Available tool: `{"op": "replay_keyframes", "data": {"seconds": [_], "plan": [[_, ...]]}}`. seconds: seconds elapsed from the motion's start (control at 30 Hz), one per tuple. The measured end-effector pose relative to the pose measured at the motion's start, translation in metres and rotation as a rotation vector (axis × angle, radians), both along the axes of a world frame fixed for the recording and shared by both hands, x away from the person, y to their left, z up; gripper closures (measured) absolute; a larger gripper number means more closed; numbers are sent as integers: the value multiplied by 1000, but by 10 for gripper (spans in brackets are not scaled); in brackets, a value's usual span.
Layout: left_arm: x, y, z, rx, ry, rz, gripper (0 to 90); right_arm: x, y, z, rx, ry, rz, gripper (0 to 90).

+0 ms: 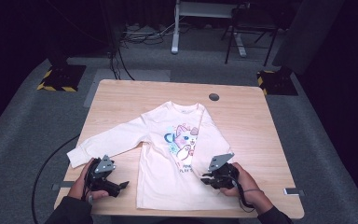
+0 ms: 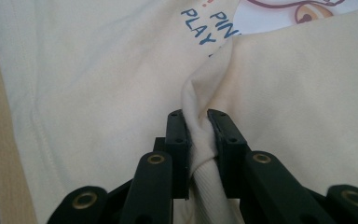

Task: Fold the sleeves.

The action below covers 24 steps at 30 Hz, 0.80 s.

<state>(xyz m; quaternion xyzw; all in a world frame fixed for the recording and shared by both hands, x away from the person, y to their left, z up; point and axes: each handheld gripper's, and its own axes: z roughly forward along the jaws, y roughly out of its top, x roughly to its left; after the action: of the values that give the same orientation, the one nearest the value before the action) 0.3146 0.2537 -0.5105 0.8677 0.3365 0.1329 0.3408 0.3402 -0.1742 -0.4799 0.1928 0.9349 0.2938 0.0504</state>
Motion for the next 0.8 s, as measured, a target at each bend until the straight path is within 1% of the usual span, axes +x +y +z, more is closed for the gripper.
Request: {"op": "replay_keyframes", "data": {"seconds": [0.07, 0.13, 0.2, 0.27, 0.3, 0.33, 0.37, 0.4, 0.43, 0.47, 0.5, 0.53, 0.6, 0.63, 0.67, 0.7, 0.73, 0.77, 0.8], "plan": [[0, 0, 0, -1, 2, 2, 5, 4, -1, 0, 1, -3, -19, 786], [0, 0, 0, -1, 3, 2, 4, 7, -2, 0, -1, -9, -26, 786], [0, 0, 0, -1, 3, 3, 4, 8, -2, 0, 3, -10, -42, 784], [0, 0, 0, -1, 3, 2, 5, 8, -2, 0, 3, -14, -44, 782], [0, 0, 0, -1, 2, 3, 5, 6, -2, 0, 0, -25, -43, 753], [0, 0, 0, -1, 3, 2, 4, 5, -3, 0, 6, -25, -43, 726], [0, 0, 0, -1, 3, 2, 4, 5, -3, 0, 6, -25, -43, 726], [0, 0, 0, -1, 3, 2, 4, 2, -5, 1, 25, 1, -35, 668], [0, 0, 0, -1, 3, 3, 4, 2, -5, 1, 25, 1, -35, 668], [0, 0, 0, -1, 3, 2, 4, -4, -7, 8, 52, -2, -43, 624], [0, 0, 0, 0, 4, 2, 4, -7, -8, 12, 70, 1, -41, 589], [0, 0, 0, 0, 4, 2, 4, -11, -9, 16, 83, 4, -42, 535], [0, 0, 0, 0, 3, 2, 4, -17, -10, 23, 117, 23, -28, 515], [0, 0, 0, 0, 3, 2, 4, -21, -9, 25, 126, 27, -14, 502], [0, 0, 0, 0, 3, 2, 4, -24, -7, 27, 145, 46, 9, 479], [0, 0, 0, 0, 3, 2, 4, -24, -7, 27, 145, 46, 9, 479], [0, 0, 0, -1, 3, 2, 4, -32, -2, 31, 170, 68, 51, 458], [0, 0, 0, -1, 3, 3, 4, -36, 1, 33, 162, 52, 68, 424], [0, 0, 0, 0, 3, 2, 4, -38, 3, 35, 157, 41, 77, 413]]}}
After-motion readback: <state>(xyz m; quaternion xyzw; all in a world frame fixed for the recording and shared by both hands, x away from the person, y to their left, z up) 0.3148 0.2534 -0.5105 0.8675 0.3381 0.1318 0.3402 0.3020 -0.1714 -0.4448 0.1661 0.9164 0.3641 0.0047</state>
